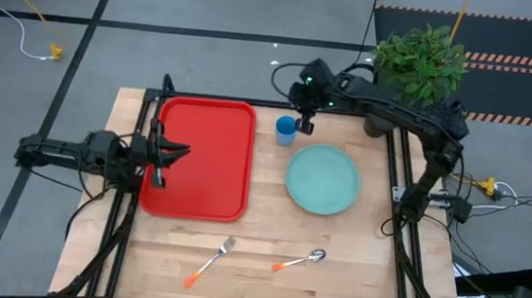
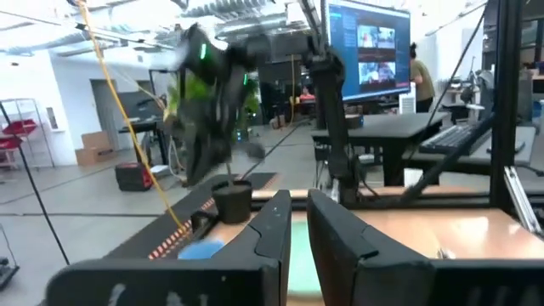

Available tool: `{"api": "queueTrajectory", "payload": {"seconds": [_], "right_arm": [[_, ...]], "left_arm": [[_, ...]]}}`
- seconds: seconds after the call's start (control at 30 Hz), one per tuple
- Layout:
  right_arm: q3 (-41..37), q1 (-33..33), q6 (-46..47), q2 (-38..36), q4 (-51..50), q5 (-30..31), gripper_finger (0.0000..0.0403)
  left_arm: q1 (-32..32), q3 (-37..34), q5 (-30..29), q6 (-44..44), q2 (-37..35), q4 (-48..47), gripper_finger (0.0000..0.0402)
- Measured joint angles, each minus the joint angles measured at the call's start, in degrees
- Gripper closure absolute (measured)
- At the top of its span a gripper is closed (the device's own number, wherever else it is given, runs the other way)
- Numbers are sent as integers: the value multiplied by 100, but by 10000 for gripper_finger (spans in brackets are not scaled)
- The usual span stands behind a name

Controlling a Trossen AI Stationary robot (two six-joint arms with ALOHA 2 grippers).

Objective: Pick and place plate/cup/fork/spoon on tray
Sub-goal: Put the blue cup on the red serving tray

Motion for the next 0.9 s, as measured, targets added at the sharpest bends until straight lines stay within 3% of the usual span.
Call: {"api": "queueTrajectory", "payload": {"seconds": [0.27,0.43,0.6,0.9], "right_arm": [[-4,2,-154,453,-241,-544,342],[-9,46,-226,517,-310,-999,313],[-81,149,-312,509,-349,-1251,291],[-1087,240,-403,518,618,-1236,266]], "left_arm": [[0,2020,-1,198,1756,-1051,355],[-2,2874,5,466,2676,-1655,355],[-1,3170,42,585,3252,-1945,355],[0,3170,43,1041,3569,-2118,355]]}}
